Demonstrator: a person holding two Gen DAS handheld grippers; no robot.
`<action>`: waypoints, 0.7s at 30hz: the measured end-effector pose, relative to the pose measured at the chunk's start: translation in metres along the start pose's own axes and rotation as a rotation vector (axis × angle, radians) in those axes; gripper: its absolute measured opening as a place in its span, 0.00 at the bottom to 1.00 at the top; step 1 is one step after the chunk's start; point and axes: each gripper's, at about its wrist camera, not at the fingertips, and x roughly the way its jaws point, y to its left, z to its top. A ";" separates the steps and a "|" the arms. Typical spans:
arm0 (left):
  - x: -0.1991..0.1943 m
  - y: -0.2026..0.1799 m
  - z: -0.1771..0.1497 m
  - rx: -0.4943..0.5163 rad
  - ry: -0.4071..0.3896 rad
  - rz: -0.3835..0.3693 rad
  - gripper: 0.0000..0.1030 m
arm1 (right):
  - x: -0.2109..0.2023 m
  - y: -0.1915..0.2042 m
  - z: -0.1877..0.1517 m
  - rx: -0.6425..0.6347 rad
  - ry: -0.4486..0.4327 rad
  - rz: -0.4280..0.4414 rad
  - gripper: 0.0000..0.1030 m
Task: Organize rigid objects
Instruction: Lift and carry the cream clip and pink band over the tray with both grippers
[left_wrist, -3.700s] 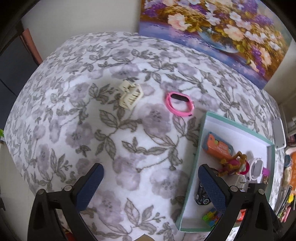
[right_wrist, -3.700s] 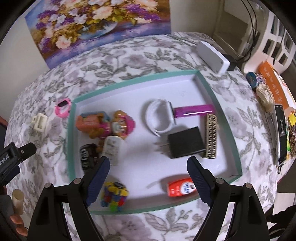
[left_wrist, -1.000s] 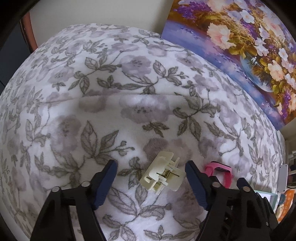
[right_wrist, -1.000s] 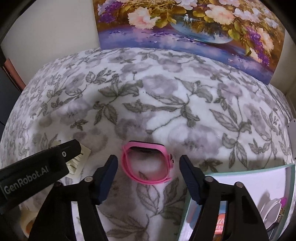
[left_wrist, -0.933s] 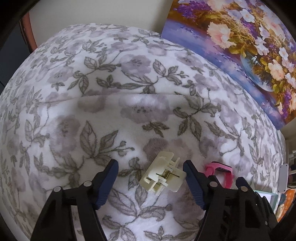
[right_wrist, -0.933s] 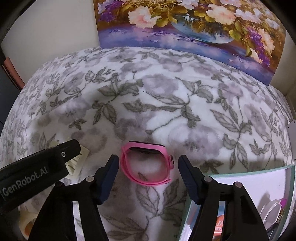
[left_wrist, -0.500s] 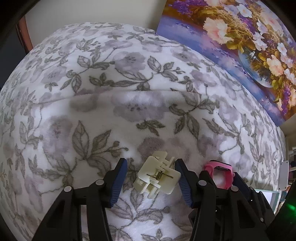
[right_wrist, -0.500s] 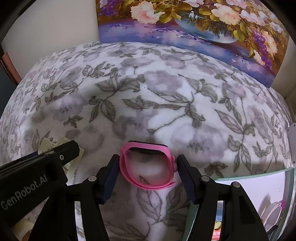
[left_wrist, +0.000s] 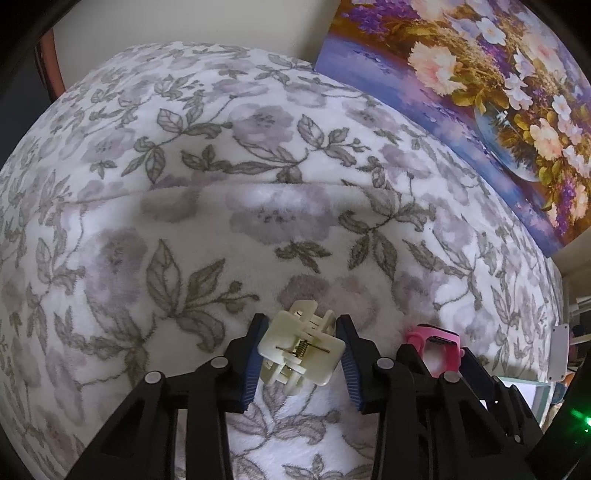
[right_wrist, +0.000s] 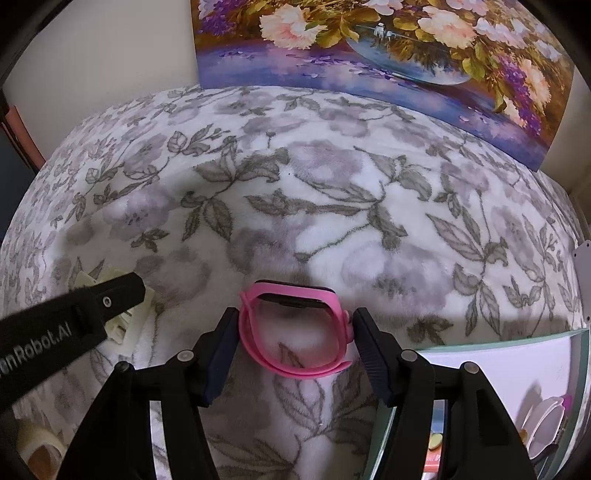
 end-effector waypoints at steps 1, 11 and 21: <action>-0.001 0.001 0.000 -0.003 -0.003 -0.002 0.40 | -0.002 0.000 -0.001 0.004 -0.002 0.003 0.62; -0.029 -0.004 -0.004 -0.001 -0.036 -0.028 0.40 | -0.040 -0.005 -0.011 0.031 -0.043 0.019 0.62; -0.084 -0.017 -0.020 0.002 -0.099 -0.060 0.40 | -0.085 -0.029 -0.030 0.116 -0.043 0.016 0.62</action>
